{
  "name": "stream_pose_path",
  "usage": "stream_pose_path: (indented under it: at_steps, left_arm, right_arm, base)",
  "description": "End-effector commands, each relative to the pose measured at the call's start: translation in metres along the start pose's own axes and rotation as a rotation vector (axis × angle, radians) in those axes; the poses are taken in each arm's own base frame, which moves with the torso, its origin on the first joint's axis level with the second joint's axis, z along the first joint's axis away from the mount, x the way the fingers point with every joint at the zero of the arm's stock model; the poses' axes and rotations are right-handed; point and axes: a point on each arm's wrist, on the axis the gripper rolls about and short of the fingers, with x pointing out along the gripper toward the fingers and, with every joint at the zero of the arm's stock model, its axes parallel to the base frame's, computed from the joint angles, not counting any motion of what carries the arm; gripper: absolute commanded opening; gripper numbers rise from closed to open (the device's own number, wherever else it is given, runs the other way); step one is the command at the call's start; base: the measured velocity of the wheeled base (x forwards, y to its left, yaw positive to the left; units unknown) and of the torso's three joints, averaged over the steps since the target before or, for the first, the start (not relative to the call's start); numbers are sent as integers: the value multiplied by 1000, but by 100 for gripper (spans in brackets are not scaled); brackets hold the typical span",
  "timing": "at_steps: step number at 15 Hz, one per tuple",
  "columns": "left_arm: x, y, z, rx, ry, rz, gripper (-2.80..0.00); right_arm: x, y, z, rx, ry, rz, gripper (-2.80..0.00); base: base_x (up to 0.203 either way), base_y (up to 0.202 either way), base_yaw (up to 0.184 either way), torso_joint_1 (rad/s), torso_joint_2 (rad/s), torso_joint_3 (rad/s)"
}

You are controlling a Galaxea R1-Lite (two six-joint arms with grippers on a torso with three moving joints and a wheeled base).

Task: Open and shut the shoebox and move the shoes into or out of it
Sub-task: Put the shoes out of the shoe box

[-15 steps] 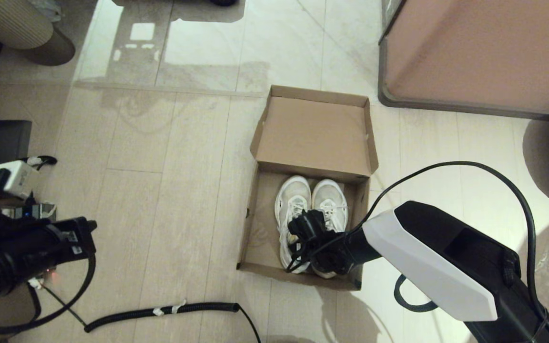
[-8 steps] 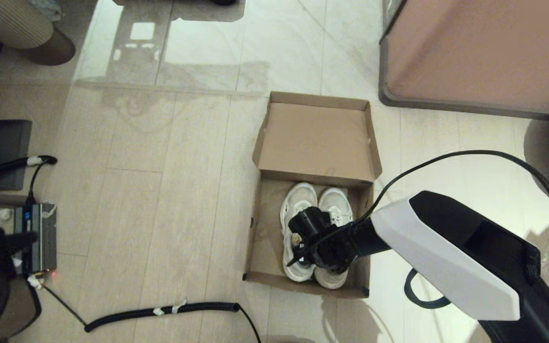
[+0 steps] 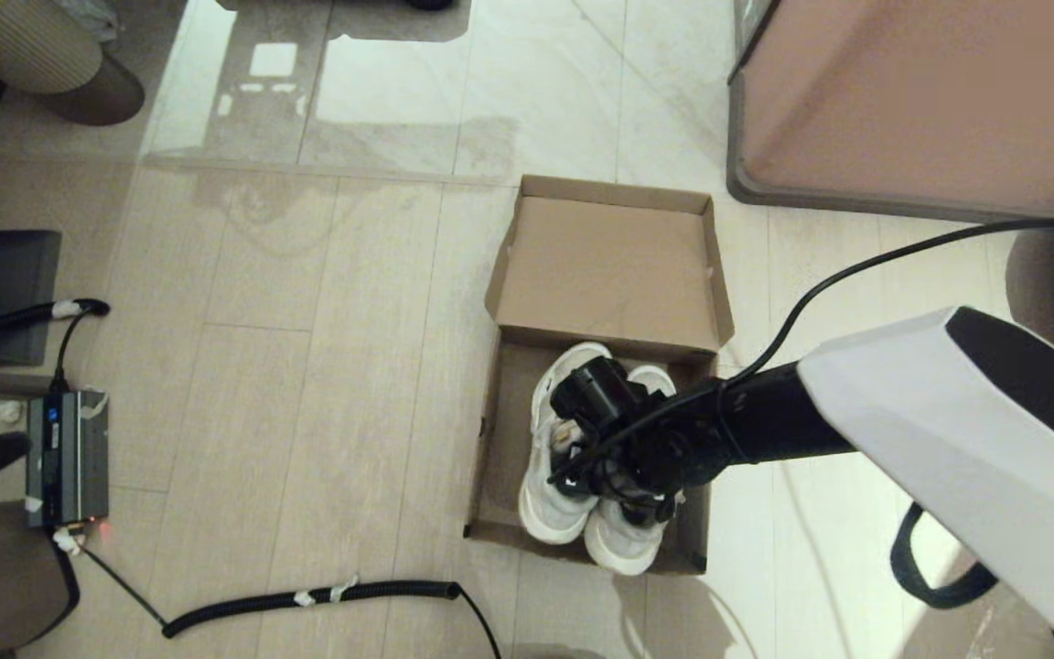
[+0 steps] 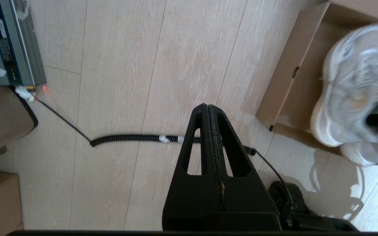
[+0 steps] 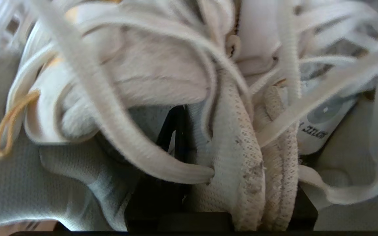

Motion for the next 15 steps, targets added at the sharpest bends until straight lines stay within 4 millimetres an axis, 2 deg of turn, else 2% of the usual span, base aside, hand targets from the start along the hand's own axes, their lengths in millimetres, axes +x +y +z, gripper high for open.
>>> stream_pose_path:
  at_steps: [1,3,6,9,12,15]
  left_arm:
    - [10,-1,-6,7,47,6,-280]
    - [16,-2,-12,9,72,10,-280]
    - [22,-4,-6,11,72,9,-280]
    - [35,-6,-6,15,104,17,-280]
    - [62,-11,-14,27,184,23,-280]
    - [90,-19,-11,20,142,11,-280]
  right_arm:
    - [-58,10,5,4,-42,100,-280]
    - [-89,14,1,-5,-52,157,-280]
    - [-111,5,-6,-15,-46,168,-280]
    - [-137,-4,0,0,-81,199,-280]
    - [-158,-18,3,20,-109,210,-280]
    - [-168,-34,1,30,-118,196,-280]
  base:
    - [0,0,0,0,0,0]
    - [0,0,0,0,0,0]
    - [0,0,0,0,0,0]
    - [0,0,0,0,0,0]
    - [0,0,0,0,0,0]
    - [0,0,0,0,0,0]
